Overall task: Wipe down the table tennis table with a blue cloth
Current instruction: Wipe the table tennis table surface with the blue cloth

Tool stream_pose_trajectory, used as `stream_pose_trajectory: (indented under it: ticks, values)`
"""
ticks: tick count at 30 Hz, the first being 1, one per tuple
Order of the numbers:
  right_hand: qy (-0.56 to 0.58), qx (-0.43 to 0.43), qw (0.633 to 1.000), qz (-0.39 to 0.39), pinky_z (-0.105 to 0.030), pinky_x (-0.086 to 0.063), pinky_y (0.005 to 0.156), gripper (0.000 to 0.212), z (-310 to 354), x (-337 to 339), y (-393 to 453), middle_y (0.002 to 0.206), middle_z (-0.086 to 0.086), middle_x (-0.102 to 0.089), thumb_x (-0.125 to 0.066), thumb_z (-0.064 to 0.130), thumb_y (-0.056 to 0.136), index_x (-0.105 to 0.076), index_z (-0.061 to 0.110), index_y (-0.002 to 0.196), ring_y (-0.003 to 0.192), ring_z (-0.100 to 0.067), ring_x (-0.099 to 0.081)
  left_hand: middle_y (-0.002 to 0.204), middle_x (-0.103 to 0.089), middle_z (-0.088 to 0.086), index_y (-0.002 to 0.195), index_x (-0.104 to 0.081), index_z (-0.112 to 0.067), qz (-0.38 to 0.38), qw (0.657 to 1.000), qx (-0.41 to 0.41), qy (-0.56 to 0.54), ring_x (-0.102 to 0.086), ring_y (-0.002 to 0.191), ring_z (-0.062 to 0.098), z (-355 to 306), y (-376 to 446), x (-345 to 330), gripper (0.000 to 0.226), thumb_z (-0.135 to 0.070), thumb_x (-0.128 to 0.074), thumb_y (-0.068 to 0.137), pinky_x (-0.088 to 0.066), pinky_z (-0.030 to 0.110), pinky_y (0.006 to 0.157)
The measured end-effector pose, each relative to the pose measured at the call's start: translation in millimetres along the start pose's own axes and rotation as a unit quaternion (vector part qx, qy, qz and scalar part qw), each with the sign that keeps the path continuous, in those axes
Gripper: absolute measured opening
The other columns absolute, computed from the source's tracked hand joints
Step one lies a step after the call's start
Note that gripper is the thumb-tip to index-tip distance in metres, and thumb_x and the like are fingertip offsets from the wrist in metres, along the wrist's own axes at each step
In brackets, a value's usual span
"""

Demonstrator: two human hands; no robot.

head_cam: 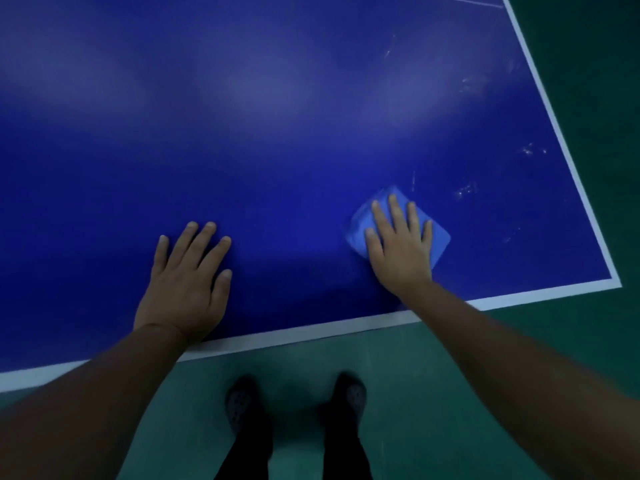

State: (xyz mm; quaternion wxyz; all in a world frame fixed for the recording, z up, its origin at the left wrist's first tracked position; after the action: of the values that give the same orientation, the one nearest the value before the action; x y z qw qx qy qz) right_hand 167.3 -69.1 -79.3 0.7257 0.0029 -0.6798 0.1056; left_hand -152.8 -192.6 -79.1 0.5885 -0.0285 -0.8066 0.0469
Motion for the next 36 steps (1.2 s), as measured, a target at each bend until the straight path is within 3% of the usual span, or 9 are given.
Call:
stream_pose_trajectory:
  ticks: [3, 10, 17, 23, 25, 29, 32, 34, 36]
  values:
    - [0.023, -0.039, 0.999, -0.007, -0.06, 0.001, 0.12, 0.057, 58, -4, 31, 0.168, 0.007, -0.002, -0.018, 0.053, 0.103, -0.011, 0.039, 0.158, 0.154, -0.027, 0.002, 0.162, -0.025, 0.006, 0.149, -0.042, -0.013, -0.006, 1.0, -0.001, -0.03, -0.009, 0.153, 0.021, -1, 0, 2, 0.069, -0.05, -0.021, 0.095, 0.005, 0.047, 0.123]
    - [-0.024, 0.465, 0.884, 0.05, -0.062, -0.011, 0.119, 0.053, 61, -18, -68, 0.163, 0.001, -0.027, -0.034, 0.051, 0.102, -0.036, 0.035, 0.152, 0.152, -0.033, -0.018, 0.162, -0.022, 0.006, 0.151, -0.039, -0.012, -0.001, 0.997, 0.039, -0.06, -0.009, 0.152, 0.023, -1, -12, 14, 0.073, -0.054, -0.022, 0.093, 0.001, 0.045, 0.123]
    - [-0.022, 0.194, 0.981, -0.003, -0.063, -0.013, 0.118, 0.055, -14, 5, 17, 0.166, 0.001, -0.017, -0.026, 0.05, 0.103, -0.029, 0.034, 0.156, 0.153, -0.033, -0.011, 0.157, -0.033, 0.017, 0.143, -0.048, -0.003, -0.072, 0.986, 0.136, -0.059, -0.022, 0.148, 0.036, -80, 6, 4, 0.068, -0.045, -0.028, 0.093, -0.009, 0.053, 0.121]
    - [-0.027, 0.565, 0.824, 0.035, -0.062, -0.012, 0.119, 0.051, -28, -12, -18, 0.164, 0.001, -0.025, -0.035, 0.05, 0.102, -0.037, 0.037, 0.151, 0.152, -0.033, -0.018, 0.159, -0.03, 0.012, 0.146, -0.045, -0.008, -0.095, 0.981, 0.158, -0.068, -0.019, 0.15, 0.031, -150, 43, -27, 0.065, -0.044, -0.027, 0.095, -0.008, 0.055, 0.121]
    - [-0.069, 0.532, 0.844, -0.014, -0.066, -0.021, 0.112, 0.052, -32, 1, 53, 0.159, -0.004, -0.036, -0.034, 0.046, 0.099, -0.044, 0.033, 0.149, 0.146, -0.039, -0.031, 0.161, -0.026, 0.009, 0.15, -0.041, -0.011, -0.087, 0.983, 0.154, -0.047, -0.014, 0.152, 0.029, -152, 45, -37, 0.064, -0.045, -0.026, 0.097, -0.005, 0.055, 0.122]
    - [-0.033, 0.179, 0.983, -0.007, -0.061, -0.005, 0.12, 0.054, -76, 37, 214, 0.168, 0.002, -0.007, -0.02, 0.047, 0.105, -0.011, 0.038, 0.157, 0.154, -0.03, -0.004, 0.163, -0.021, 0.007, 0.153, -0.036, -0.017, -0.074, 0.986, 0.147, -0.016, -0.009, 0.153, 0.027, -150, 47, -44, 0.061, -0.045, -0.026, 0.099, -0.002, 0.057, 0.121]
    - [0.011, 0.061, 0.997, -0.039, -0.062, -0.007, 0.12, 0.056, -68, 34, 198, 0.168, 0.003, -0.01, -0.021, 0.049, 0.104, -0.018, 0.035, 0.158, 0.154, -0.03, -0.007, 0.164, -0.02, 0.007, 0.153, -0.036, -0.017, -0.065, 0.985, 0.159, -0.021, -0.007, 0.153, 0.025, -149, 48, -43, 0.062, -0.045, -0.025, 0.098, -0.002, 0.056, 0.121]
    - [-0.004, 0.244, 0.969, -0.044, -0.066, -0.014, 0.116, 0.055, -35, 13, 132, 0.165, -0.004, -0.022, -0.024, 0.046, 0.103, -0.028, 0.031, 0.156, 0.151, -0.037, -0.018, 0.163, -0.021, 0.006, 0.152, -0.037, -0.017, -0.063, 0.984, 0.166, -0.021, -0.007, 0.153, 0.025, -149, 48, -44, 0.062, -0.044, -0.025, 0.098, -0.003, 0.057, 0.121]
    - [-0.04, 0.488, 0.872, -0.002, -0.066, -0.013, 0.117, 0.054, -25, -2, 69, 0.163, -0.004, -0.029, -0.027, 0.049, 0.103, -0.031, 0.032, 0.154, 0.15, -0.038, -0.022, 0.162, -0.023, 0.007, 0.151, -0.04, -0.016, -0.068, 0.983, 0.169, -0.022, -0.011, 0.152, 0.025, -149, 48, -44, 0.062, -0.043, -0.026, 0.097, -0.007, 0.058, 0.121]
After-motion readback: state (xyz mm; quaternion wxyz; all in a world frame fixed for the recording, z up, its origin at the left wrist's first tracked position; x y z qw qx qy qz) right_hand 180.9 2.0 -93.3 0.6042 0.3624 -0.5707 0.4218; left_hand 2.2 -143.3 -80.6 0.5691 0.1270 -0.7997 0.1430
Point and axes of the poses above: each hand's wrist, its own y-axis towards the middle knuckle, its own x-axis out of the back of the hand, z = x × y, the point moved 4 cm from there along y, towards the middle knuckle
